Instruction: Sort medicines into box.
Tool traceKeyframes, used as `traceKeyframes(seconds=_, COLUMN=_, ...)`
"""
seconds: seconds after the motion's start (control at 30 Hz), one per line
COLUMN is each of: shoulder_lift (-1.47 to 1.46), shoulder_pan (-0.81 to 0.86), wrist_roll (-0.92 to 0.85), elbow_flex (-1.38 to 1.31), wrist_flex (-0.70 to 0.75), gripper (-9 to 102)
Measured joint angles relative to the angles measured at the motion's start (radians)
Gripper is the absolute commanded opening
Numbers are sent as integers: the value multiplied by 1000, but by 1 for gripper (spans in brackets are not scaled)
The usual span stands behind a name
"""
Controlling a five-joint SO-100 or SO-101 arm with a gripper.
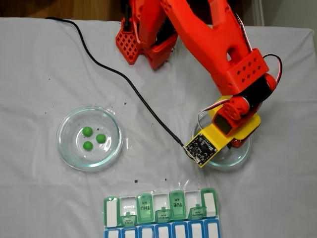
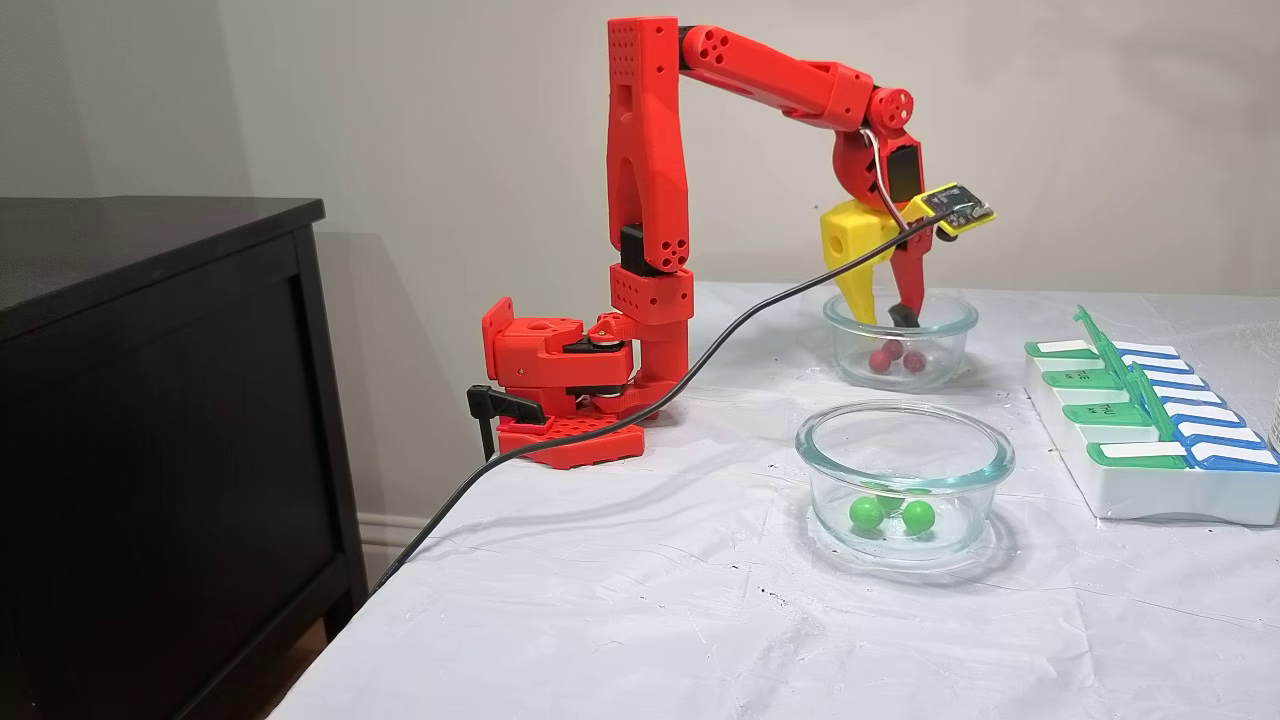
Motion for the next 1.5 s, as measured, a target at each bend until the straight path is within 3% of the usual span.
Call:
traceKeyframes(seconds=1.03, shoulder_lift=-52, shoulder_pan=-21, wrist_roll=14, elbow_flex=0, wrist_flex=-25, gripper=21)
traceKeyframes(seconds=1.5, shoulder_lift=-52, shoulder_pan=-43, wrist_roll=-2, elbow_flex=8, wrist_flex=-32, gripper=10)
